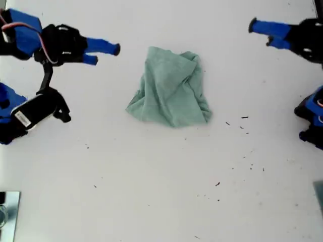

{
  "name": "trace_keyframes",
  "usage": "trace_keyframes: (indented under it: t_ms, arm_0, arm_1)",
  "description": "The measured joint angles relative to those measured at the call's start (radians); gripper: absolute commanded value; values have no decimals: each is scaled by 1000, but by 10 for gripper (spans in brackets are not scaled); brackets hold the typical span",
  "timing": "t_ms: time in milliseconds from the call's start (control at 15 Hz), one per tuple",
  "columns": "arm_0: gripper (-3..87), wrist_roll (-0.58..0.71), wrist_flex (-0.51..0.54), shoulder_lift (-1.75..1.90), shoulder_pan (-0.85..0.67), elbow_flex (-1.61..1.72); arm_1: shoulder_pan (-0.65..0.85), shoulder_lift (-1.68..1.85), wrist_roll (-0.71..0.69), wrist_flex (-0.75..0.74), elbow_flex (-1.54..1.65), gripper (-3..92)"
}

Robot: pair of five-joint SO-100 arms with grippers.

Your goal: Fold t shirt

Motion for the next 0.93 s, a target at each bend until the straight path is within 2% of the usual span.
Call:
trace_keyframes:
  t_ms: [133, 267, 400, 467, 600, 667, 733, 933]
  arm_0:
    - [203, -186, -63, 284, 221, 278]
    - [184, -376, -124, 650, 400, 615]
    - [185, -419, -89, 1025, 414, 870]
    - [185, -417, -8, 1095, 410, 888]
    - [184, -285, 38, 1126, 345, 908]
    - [184, -273, 40, 1132, 333, 908]
    - [184, -268, 40, 1135, 319, 908]
    - [184, -268, 40, 1135, 299, 908]
  arm_1:
    - [-110, 186, 71, 58, 215, 354]
    - [-190, 210, 110, 66, 367, 313]
    - [-179, 196, 252, 55, 508, 296]
    - [-178, 207, 275, 49, 520, 290]
    - [-172, 209, 28, 48, 522, 269]
    - [-169, 209, -95, 48, 522, 257]
    - [-167, 209, -149, 48, 523, 247]
    - [-167, 209, -169, 48, 526, 225]
